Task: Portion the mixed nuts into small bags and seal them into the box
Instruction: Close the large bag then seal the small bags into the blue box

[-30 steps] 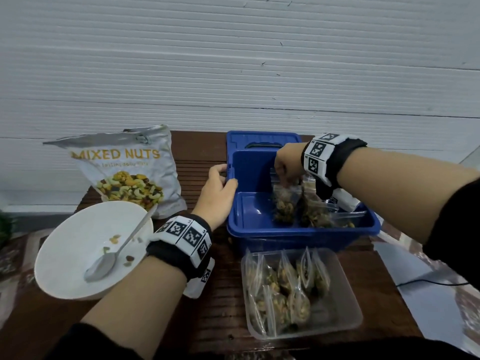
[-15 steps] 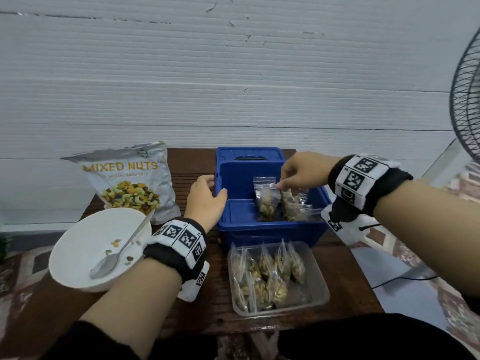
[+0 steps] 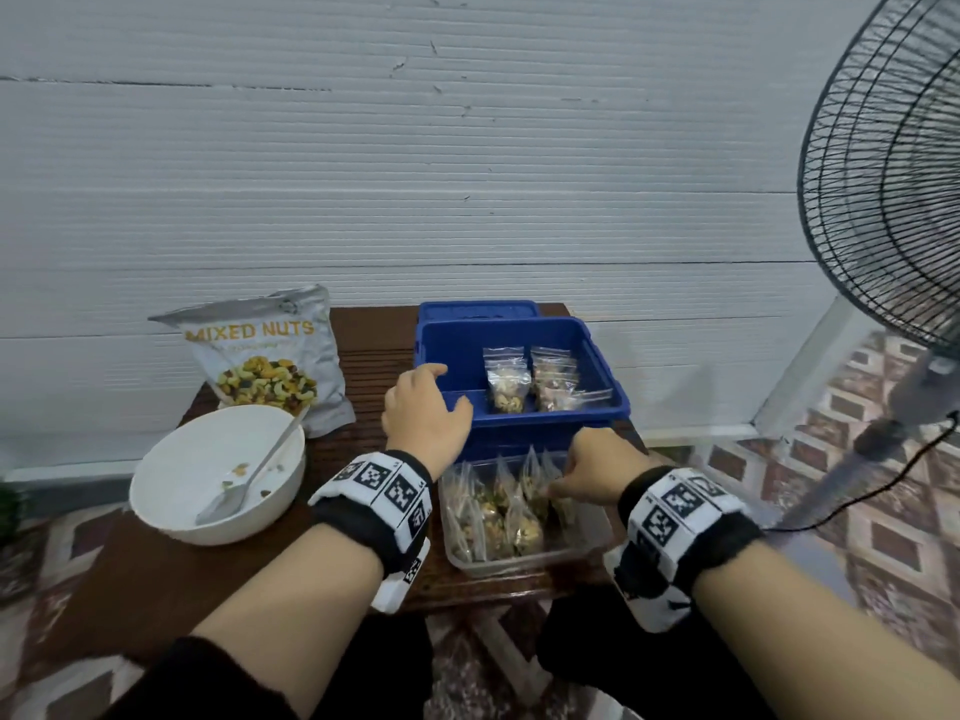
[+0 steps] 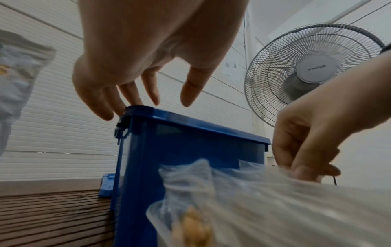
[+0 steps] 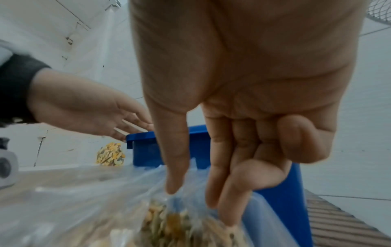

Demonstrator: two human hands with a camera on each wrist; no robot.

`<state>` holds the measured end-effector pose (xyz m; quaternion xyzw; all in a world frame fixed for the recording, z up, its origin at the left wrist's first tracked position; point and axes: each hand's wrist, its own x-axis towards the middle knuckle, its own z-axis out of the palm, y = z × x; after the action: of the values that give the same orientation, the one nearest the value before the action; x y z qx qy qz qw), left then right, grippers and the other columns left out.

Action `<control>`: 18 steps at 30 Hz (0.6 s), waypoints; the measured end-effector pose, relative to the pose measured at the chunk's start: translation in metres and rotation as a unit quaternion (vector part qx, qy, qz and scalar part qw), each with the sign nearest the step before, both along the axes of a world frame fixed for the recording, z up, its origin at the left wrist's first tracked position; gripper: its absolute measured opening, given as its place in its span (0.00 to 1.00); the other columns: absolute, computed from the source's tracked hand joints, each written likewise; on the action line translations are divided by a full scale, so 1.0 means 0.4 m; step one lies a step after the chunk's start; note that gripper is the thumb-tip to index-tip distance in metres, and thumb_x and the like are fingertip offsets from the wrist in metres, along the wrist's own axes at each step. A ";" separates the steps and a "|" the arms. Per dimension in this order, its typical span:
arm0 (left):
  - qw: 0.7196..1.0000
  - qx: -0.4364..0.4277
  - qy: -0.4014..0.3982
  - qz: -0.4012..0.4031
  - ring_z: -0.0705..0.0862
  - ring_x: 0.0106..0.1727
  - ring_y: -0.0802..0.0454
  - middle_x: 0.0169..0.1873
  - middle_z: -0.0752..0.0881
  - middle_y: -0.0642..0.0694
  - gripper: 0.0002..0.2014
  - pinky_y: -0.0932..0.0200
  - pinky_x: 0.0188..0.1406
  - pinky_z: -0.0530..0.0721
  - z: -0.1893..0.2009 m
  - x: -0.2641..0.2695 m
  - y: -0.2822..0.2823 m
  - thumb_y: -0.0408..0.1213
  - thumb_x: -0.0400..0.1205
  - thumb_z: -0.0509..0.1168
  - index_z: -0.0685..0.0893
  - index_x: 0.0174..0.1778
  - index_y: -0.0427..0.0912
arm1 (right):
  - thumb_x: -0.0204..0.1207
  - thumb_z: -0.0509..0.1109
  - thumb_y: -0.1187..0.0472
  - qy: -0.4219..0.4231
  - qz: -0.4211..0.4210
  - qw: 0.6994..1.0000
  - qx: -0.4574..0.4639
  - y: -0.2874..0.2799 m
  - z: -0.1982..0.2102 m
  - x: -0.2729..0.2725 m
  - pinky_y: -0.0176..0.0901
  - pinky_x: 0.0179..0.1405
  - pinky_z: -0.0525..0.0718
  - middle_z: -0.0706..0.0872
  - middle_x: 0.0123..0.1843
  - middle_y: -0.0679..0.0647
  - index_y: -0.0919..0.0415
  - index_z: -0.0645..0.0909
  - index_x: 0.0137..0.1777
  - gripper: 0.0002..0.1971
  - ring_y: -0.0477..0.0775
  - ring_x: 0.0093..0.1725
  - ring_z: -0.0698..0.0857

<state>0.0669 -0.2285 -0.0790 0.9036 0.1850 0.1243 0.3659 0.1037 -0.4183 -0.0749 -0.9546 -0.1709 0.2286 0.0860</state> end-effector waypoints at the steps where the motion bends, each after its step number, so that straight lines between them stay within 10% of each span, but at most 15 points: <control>1: 1.000 0.016 0.000 0.002 0.67 0.75 0.43 0.73 0.72 0.44 0.23 0.46 0.74 0.67 0.003 -0.007 -0.010 0.43 0.83 0.63 0.71 0.75 0.46 | 0.74 0.73 0.52 -0.009 -0.013 1.000 0.010 0.002 -0.008 -0.008 0.41 0.27 0.73 0.76 0.29 0.53 0.59 0.72 0.28 0.19 0.54 0.33 0.79; 10: 0.982 0.158 -0.083 -0.066 0.66 0.71 0.53 0.63 0.74 0.53 0.14 0.53 0.66 0.55 -0.019 -0.049 -0.086 0.44 0.83 0.61 0.76 0.65 0.52 | 0.76 0.66 0.64 -0.079 -0.063 0.994 0.052 -0.014 0.004 -0.042 0.45 0.48 0.80 0.86 0.52 0.59 0.63 0.84 0.51 0.08 0.60 0.52 0.84; 18: 0.969 0.132 -0.036 -0.207 0.67 0.71 0.57 0.67 0.77 0.60 0.19 0.57 0.59 0.54 -0.024 -0.057 -0.127 0.47 0.85 0.61 0.74 0.73 0.56 | 0.79 0.70 0.63 -0.073 -0.045 0.966 0.242 -0.091 0.044 -0.033 0.40 0.47 0.76 0.85 0.39 0.48 0.51 0.80 0.37 0.09 0.50 0.44 0.83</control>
<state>0.0442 -0.2792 -0.0887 0.9575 -0.0373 0.1014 0.2676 0.0904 -0.4547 -0.0575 -0.9261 -0.1842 0.1056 0.3119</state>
